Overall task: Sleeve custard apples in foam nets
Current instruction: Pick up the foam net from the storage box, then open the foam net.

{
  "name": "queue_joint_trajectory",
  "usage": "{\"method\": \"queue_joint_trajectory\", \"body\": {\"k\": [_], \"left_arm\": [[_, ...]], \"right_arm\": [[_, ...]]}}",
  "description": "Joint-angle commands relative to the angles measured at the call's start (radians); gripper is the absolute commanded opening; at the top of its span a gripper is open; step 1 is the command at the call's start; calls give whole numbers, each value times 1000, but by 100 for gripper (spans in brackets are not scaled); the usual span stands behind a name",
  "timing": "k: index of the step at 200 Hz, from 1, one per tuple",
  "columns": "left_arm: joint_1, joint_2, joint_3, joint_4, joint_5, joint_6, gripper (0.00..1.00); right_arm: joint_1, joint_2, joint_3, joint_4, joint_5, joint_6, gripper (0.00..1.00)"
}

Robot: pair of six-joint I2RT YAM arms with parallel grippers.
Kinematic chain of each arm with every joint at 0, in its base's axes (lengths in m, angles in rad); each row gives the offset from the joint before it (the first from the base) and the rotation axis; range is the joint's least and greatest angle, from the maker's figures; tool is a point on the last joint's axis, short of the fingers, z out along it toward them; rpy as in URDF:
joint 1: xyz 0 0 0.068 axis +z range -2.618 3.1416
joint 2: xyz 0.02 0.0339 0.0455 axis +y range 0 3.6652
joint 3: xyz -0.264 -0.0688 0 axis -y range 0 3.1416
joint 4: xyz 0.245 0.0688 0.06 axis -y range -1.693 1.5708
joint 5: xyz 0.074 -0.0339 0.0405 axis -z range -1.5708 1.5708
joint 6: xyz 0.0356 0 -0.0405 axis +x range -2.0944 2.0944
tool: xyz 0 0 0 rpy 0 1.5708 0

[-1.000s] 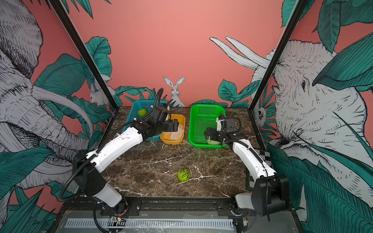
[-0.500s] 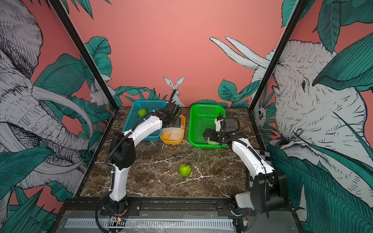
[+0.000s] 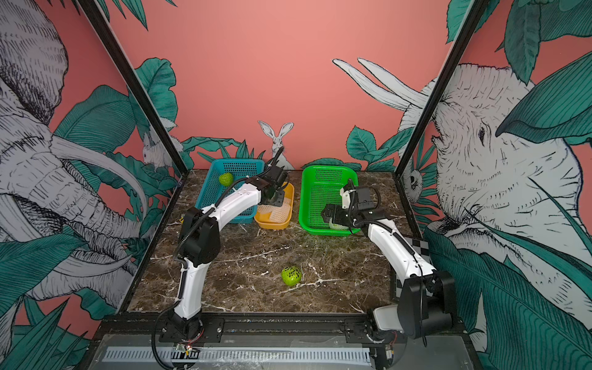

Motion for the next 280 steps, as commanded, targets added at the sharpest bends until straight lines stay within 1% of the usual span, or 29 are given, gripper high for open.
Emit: {"method": "queue_joint_trajectory", "body": {"k": [1,9,15,24,36,47,50,61,68,81,102,139,161,182,203,219,222,271,280], "left_arm": [[6,-76,-24,-60,-52,34,45],[4,-78,-24,-66,-51,40,33],[3,-81,-24,-67,-49,39,29],[3,-86,-22,-65,-44,37,26],[2,-97,-14,-63,-29,31,26],[3,-113,0,-60,-7,29,13],[3,-118,3,-60,-2,28,11],[3,-142,14,-57,19,28,6],[2,-160,17,-53,29,27,6],[2,-198,11,-43,55,22,2],[3,-266,-28,-16,118,-2,0],[-6,-393,-167,92,242,-77,0],[-28,-451,-256,164,255,-104,0],[-53,-476,-304,206,265,-118,0],[-80,-483,-330,243,274,-133,0],[-79,-485,-343,270,273,-152,0],[-106,-487,-347,276,273,-155,0],[-139,-506,-376,325,278,-172,0],[-144,-508,-379,326,284,-173,0]], "right_arm": [[-1,2,-3,29,-16,5,99],[-1,5,-1,30,-18,6,99],[-2,6,0,32,-21,7,99],[-1,8,2,34,-27,7,99],[1,11,6,38,-41,9,99],[2,14,13,40,-60,9,99],[2,14,16,39,-67,8,99],[13,20,27,42,-84,4,99],[21,23,32,46,-89,6,99],[45,24,42,62,-97,12,97],[91,27,67,106,-113,49,92],[166,52,115,223,-140,207,85],[183,64,139,289,-151,296,84],[199,73,142,363,-165,367,82],[229,94,161,370,-163,381,81],[245,105,160,366,-150,386,79],[248,108,159,363,-147,386,79],[252,127,109,367,-75,407,72],[251,134,111,361,-64,404,69]]}}
